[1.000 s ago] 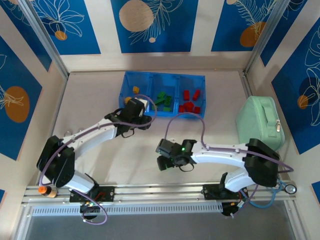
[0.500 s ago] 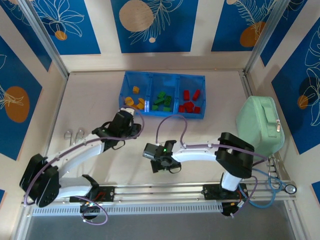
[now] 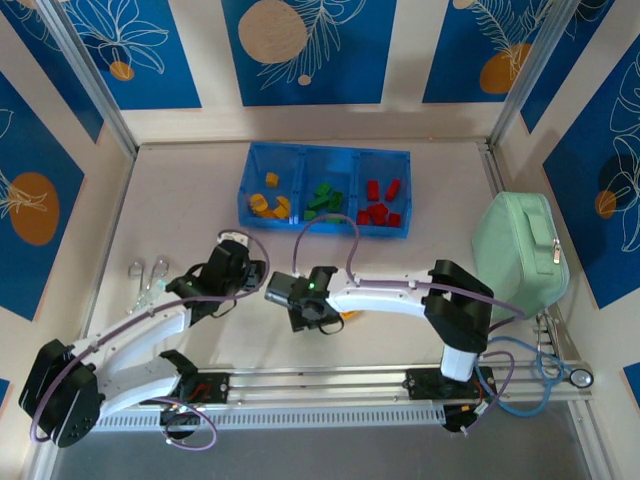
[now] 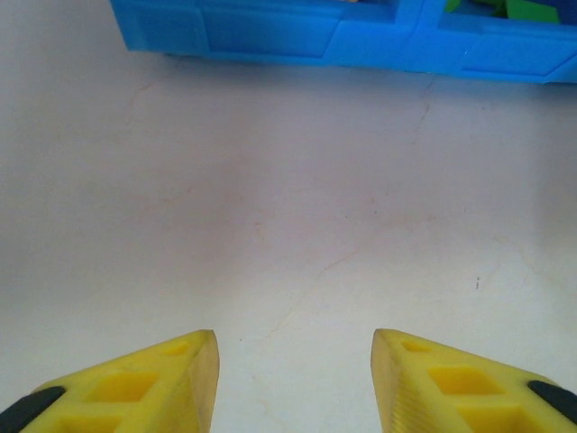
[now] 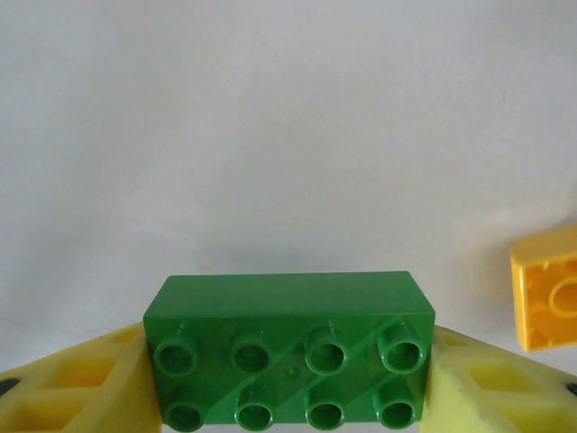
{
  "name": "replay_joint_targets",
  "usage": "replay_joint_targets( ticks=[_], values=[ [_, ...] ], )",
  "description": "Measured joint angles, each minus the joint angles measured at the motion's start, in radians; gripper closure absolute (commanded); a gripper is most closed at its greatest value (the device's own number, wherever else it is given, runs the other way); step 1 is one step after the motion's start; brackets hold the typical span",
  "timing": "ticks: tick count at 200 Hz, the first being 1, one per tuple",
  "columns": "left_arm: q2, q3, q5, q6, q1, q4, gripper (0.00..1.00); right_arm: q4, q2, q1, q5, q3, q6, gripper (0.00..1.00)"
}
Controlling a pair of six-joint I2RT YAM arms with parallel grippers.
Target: Sort the legos into containers by color
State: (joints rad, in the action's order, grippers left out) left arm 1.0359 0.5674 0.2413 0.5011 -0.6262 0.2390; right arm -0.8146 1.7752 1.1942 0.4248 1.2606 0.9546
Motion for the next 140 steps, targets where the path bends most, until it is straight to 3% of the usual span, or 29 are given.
replay_joint_targets(
  ticks=[70,140],
  values=[
    [-0.157,-0.106,0.005,0.068,0.003,0.003,0.52,-0.06,0.046,-0.249,0.056,0.404,-0.238,0.45],
    [-0.187,-0.193,-0.039,0.127,0.002,0.008,0.51,-0.119,0.306,-0.515,-0.005,0.743,-0.422,0.44]
  ],
)
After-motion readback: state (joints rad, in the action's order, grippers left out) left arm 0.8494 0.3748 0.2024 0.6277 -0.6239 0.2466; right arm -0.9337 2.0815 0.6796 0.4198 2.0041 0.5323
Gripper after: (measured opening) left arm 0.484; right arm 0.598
